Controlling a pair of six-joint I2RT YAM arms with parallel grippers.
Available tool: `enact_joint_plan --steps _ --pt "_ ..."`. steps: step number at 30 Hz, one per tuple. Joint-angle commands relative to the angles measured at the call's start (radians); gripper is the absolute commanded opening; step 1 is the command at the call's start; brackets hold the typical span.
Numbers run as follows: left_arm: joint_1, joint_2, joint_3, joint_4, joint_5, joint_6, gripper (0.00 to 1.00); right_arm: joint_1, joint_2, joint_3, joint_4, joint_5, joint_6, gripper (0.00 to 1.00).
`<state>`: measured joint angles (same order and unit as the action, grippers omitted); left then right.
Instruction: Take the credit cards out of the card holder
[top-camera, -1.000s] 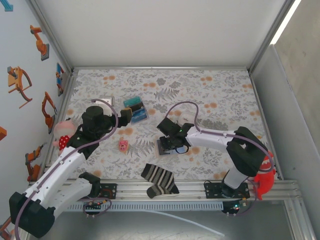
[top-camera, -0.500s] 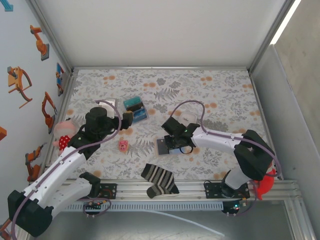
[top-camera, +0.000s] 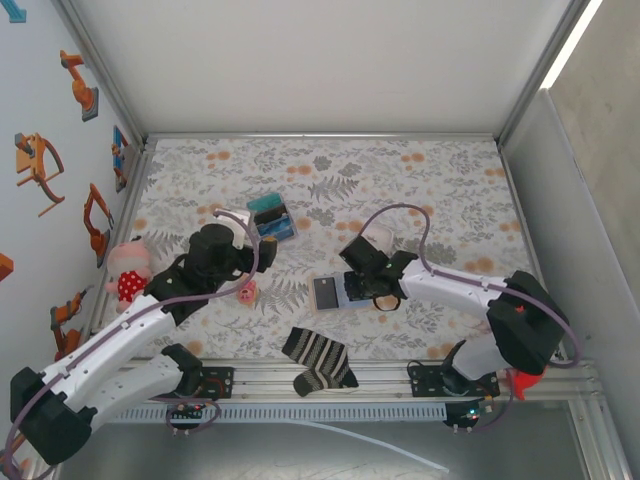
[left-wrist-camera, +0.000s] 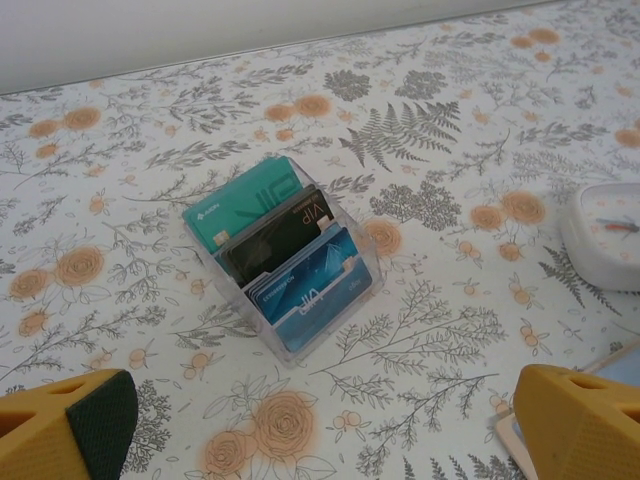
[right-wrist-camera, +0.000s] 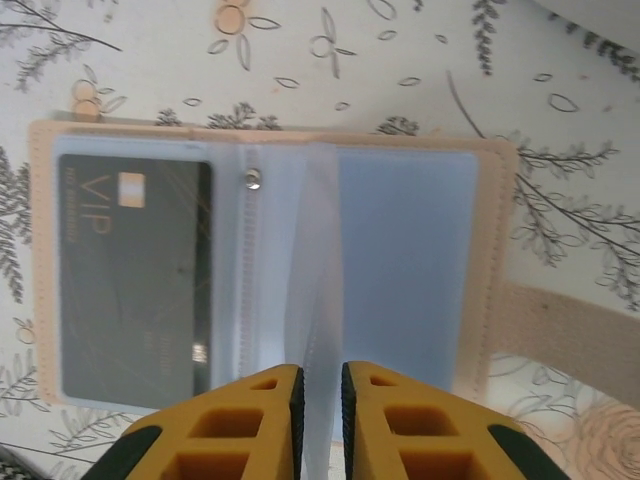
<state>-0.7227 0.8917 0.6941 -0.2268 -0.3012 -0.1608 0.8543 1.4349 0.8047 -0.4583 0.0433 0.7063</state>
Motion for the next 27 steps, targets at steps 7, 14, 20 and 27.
enact_joint_plan --steps 7,14,20,27 --pt "-0.151 0.058 0.005 -0.014 -0.153 0.018 0.97 -0.087 -0.066 -0.097 -0.019 0.017 0.010 0.24" --pt "-0.235 0.103 -0.040 0.052 -0.168 0.004 0.97 -0.118 -0.084 -0.118 -0.022 0.008 0.007 0.24" --pt "-0.277 0.182 -0.065 0.093 -0.182 -0.010 0.97 -0.131 -0.155 -0.092 -0.039 -0.012 0.006 0.23" --pt "-0.277 0.288 -0.083 0.142 -0.167 -0.058 0.97 -0.130 -0.181 -0.070 0.021 -0.084 0.047 0.23"
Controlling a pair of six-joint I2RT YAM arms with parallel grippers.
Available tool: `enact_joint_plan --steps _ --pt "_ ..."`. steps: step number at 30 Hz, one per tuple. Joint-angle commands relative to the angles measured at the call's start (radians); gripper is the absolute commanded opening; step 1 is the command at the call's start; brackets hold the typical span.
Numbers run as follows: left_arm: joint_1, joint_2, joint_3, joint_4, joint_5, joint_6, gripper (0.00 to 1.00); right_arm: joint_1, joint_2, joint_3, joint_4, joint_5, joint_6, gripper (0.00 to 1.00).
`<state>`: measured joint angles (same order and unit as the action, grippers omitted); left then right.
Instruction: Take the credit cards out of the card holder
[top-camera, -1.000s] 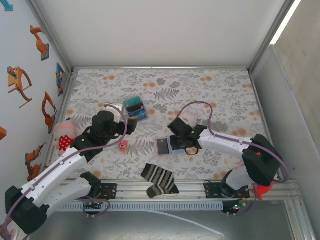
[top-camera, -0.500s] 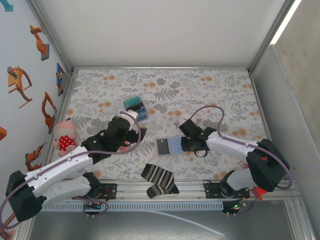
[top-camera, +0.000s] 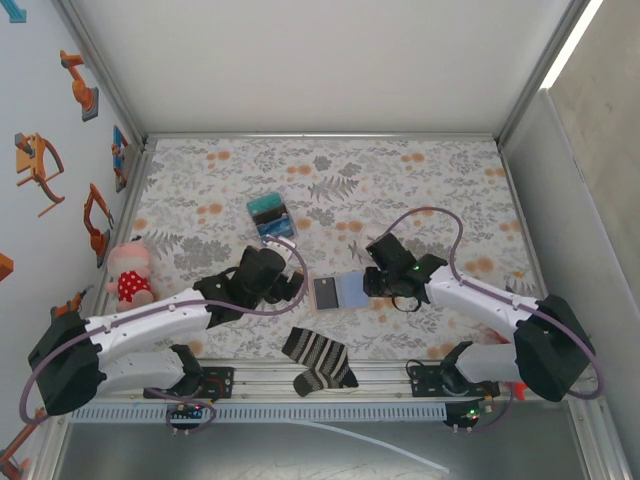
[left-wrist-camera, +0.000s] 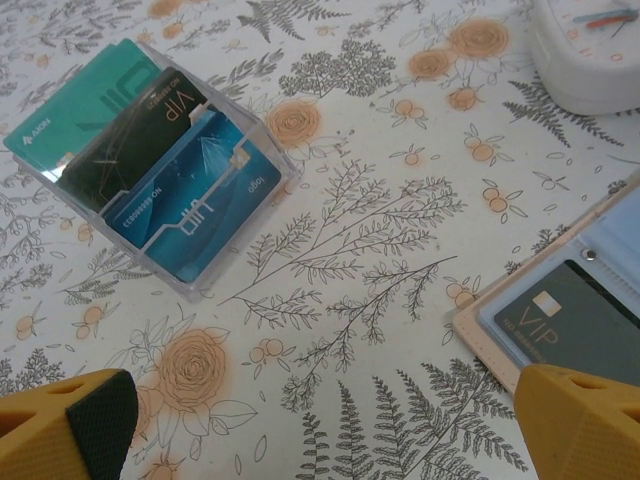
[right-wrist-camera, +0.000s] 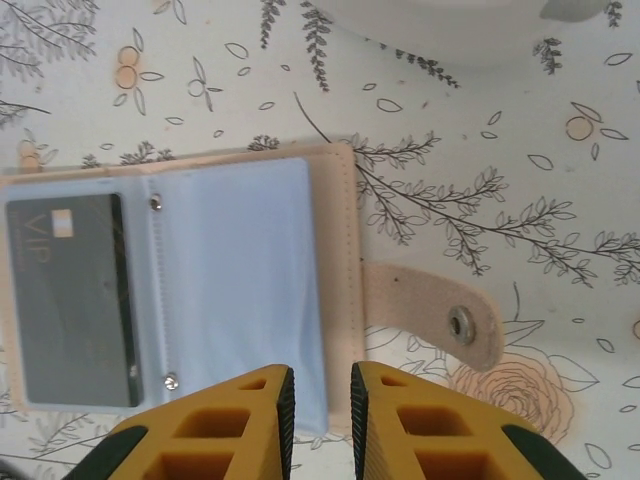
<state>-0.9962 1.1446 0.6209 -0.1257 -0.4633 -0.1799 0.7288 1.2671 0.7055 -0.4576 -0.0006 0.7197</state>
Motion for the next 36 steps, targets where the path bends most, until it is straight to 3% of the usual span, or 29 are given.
enact_joint_plan --steps 1,13,36 --pt "-0.004 0.052 -0.005 0.041 0.002 -0.042 0.97 -0.005 -0.011 0.031 0.037 -0.054 0.040 0.23" --pt "-0.004 0.247 0.007 0.115 0.081 -0.073 0.97 0.001 0.109 0.019 0.266 -0.225 0.108 0.20" --pt "-0.017 0.398 0.054 0.123 0.079 -0.056 0.97 0.018 0.271 0.030 0.347 -0.288 0.125 0.21"
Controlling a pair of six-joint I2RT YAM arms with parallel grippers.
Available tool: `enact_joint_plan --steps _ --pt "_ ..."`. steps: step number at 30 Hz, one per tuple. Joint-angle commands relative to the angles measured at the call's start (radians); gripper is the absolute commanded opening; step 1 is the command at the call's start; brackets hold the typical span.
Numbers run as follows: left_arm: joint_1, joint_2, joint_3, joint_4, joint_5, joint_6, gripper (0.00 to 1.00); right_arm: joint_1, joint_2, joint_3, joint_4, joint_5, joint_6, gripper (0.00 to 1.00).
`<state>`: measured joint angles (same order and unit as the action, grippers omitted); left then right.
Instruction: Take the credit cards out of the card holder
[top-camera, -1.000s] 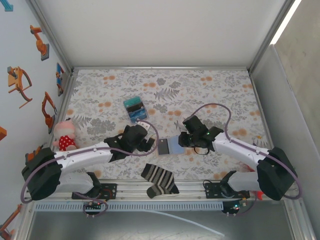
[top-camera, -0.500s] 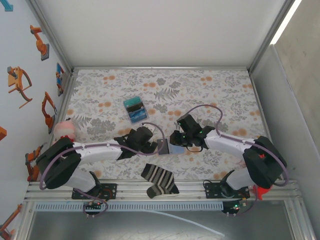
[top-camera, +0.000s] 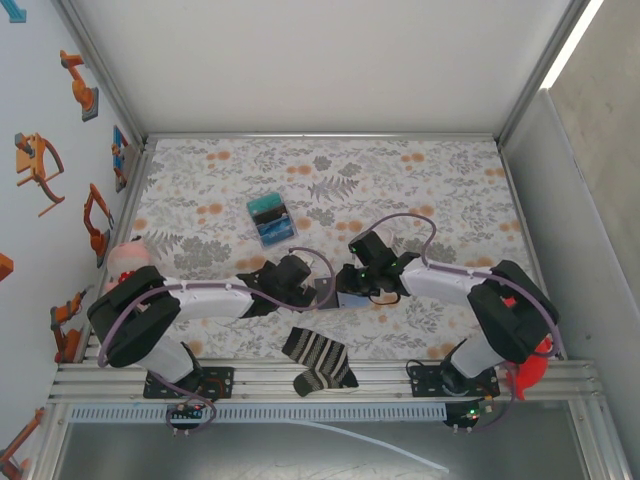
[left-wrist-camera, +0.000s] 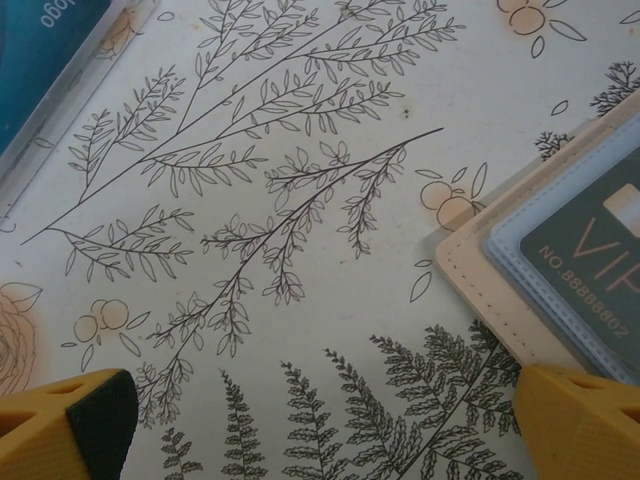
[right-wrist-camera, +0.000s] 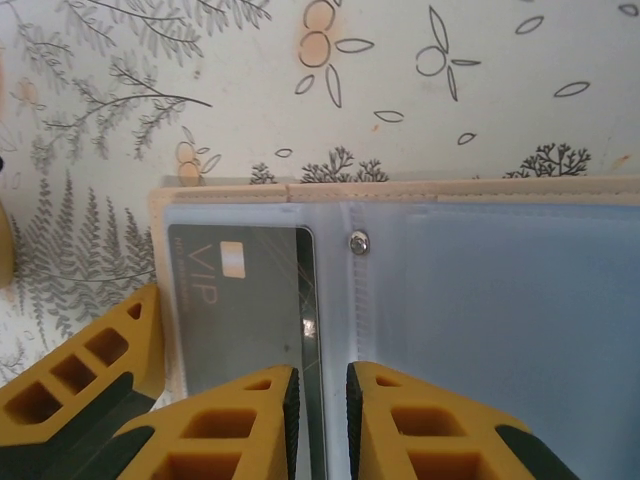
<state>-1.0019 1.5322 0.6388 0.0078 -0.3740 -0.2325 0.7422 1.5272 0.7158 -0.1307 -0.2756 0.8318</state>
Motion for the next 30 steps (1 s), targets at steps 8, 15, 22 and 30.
enact_joint_plan --steps 8,15,22,30 --pt "-0.039 0.045 0.093 -0.080 -0.070 0.012 0.97 0.005 0.016 0.000 0.041 -0.020 0.020 0.22" --pt "-0.056 0.058 0.122 -0.111 -0.099 0.004 0.97 0.005 0.007 -0.024 0.042 -0.007 0.025 0.22" --pt "-0.057 0.076 0.130 -0.097 -0.076 -0.022 0.97 0.000 -0.001 -0.035 0.043 0.001 0.024 0.22" --pt "-0.058 0.097 0.153 -0.125 -0.081 -0.018 0.97 -0.004 0.002 -0.050 0.052 0.003 0.024 0.22"
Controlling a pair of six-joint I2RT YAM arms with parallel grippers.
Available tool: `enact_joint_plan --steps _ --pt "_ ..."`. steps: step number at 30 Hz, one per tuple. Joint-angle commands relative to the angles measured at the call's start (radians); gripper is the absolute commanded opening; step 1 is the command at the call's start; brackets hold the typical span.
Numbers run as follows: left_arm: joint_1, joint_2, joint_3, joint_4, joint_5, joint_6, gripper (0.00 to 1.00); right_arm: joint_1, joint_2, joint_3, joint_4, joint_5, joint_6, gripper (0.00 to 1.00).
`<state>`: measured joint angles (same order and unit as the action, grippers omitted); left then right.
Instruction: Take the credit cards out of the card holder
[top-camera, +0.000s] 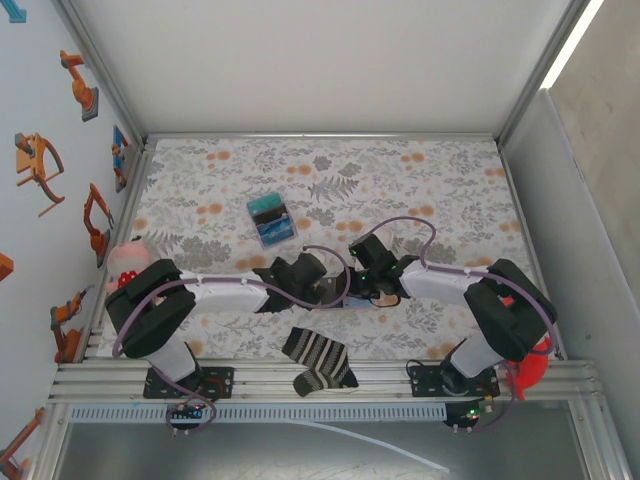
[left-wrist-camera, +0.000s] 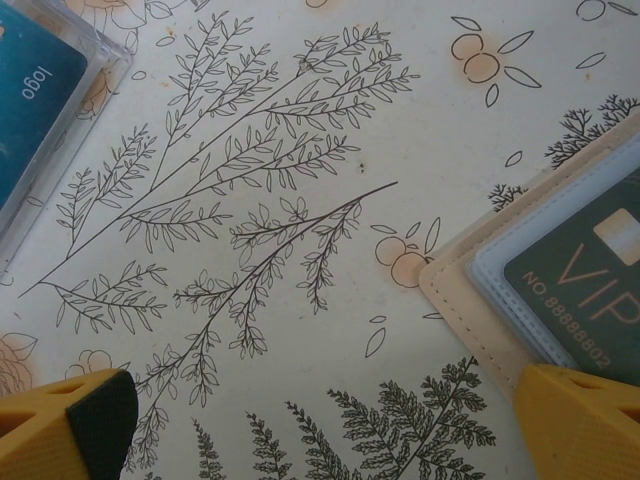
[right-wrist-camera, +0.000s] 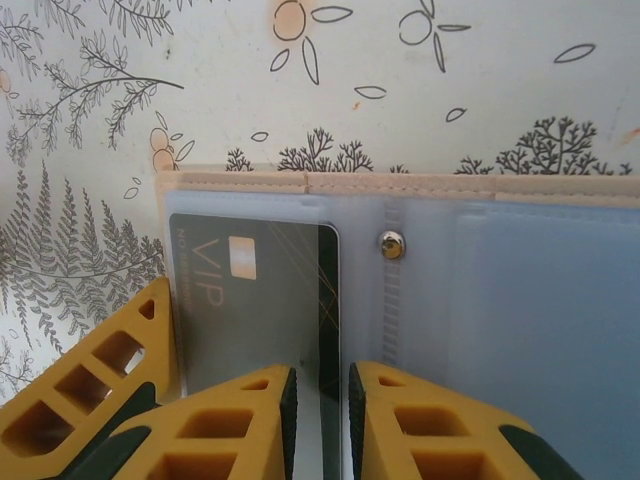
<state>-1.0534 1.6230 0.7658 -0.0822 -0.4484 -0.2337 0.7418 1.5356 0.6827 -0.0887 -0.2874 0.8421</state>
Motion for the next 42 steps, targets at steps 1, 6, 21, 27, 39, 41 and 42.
enact_joint_plan --steps 1,6,21,27,39,41,42 --pt "-0.007 0.006 0.032 -0.040 -0.008 -0.015 0.97 -0.005 -0.006 -0.020 0.013 0.014 0.015 0.22" --pt "-0.012 0.033 0.069 -0.097 -0.035 -0.006 0.97 -0.010 -0.002 -0.035 0.043 0.001 0.023 0.22" --pt "-0.028 0.093 0.135 -0.221 -0.072 -0.016 0.97 -0.045 -0.049 -0.116 0.204 -0.092 0.074 0.17" --pt "-0.029 0.101 0.142 -0.228 -0.072 -0.016 0.97 -0.049 -0.085 -0.127 0.202 -0.097 0.075 0.17" --pt "-0.030 0.107 0.140 -0.226 -0.075 -0.024 0.97 -0.051 -0.081 -0.133 0.200 -0.088 0.073 0.18" --pt "-0.030 0.107 0.141 -0.226 -0.075 -0.024 0.97 -0.050 -0.067 -0.134 0.208 -0.091 0.075 0.17" --pt "-0.029 0.107 0.141 -0.226 -0.075 -0.024 0.97 -0.050 -0.061 -0.133 0.210 -0.091 0.075 0.17"
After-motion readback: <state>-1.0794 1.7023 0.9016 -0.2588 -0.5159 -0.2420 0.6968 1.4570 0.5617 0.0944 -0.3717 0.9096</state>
